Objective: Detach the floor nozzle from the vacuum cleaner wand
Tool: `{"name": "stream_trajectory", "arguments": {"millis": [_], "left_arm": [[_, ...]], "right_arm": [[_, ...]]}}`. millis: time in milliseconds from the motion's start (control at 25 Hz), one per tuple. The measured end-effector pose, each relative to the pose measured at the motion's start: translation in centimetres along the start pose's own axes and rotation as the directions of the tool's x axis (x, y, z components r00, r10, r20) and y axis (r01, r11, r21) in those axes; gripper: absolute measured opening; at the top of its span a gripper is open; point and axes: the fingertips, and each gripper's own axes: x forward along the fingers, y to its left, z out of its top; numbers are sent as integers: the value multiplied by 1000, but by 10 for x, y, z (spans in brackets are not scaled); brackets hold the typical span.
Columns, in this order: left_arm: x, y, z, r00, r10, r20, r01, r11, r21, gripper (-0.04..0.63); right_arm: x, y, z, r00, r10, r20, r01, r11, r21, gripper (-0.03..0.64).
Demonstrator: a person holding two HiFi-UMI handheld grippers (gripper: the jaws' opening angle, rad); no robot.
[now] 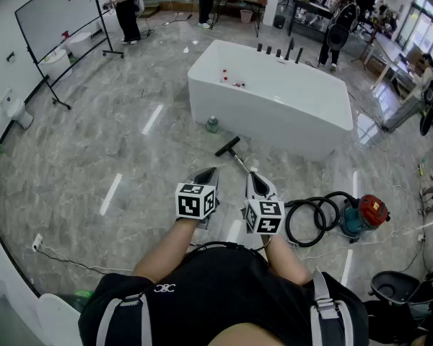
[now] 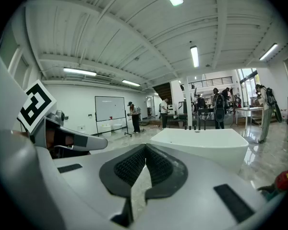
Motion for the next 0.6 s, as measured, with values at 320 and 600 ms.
{"name": "stream_trajectory", "arguments": {"millis": [320,600], "left_arm": [[-15,41,-3,999,-32,-6,32,999,-22,8],[3,49,-15,997,-55,-57,53,998,-22,8]], "right_arm": [[12,43,-3,999,-36,7,36,999,-13,12],[23,19,-25,995,-85,-57,90,991,95,12]]}}
